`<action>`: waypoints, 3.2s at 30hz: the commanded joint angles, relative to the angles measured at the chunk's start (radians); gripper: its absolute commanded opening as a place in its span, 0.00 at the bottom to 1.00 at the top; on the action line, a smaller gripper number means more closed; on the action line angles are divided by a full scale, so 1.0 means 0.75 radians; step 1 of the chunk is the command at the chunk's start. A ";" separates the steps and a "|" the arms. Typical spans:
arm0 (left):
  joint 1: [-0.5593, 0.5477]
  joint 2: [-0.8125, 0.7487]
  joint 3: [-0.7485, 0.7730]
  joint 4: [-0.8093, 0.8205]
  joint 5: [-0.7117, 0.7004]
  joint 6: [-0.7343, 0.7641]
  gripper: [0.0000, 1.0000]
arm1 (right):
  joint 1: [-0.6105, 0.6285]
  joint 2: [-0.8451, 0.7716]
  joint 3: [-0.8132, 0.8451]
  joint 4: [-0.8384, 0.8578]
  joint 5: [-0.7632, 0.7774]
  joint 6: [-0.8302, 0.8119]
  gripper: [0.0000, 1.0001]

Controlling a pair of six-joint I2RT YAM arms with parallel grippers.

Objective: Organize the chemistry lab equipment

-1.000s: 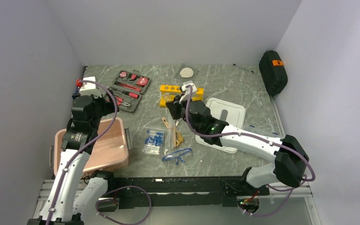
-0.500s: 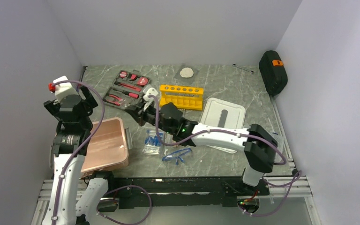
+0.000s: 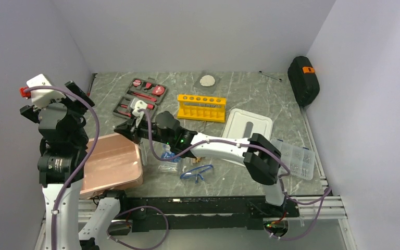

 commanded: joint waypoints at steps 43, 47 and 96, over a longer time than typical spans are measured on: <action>-0.049 -0.055 0.177 -0.223 0.400 0.002 1.00 | -0.089 0.588 0.859 -0.902 -0.632 -0.295 0.00; -0.055 -0.056 0.208 -0.254 0.483 -0.021 0.99 | -0.089 0.615 0.836 -0.907 -0.593 -0.324 0.00; -0.092 -0.064 0.116 -0.229 0.598 -0.043 0.99 | -0.055 0.682 0.953 -0.945 -0.223 -0.333 0.43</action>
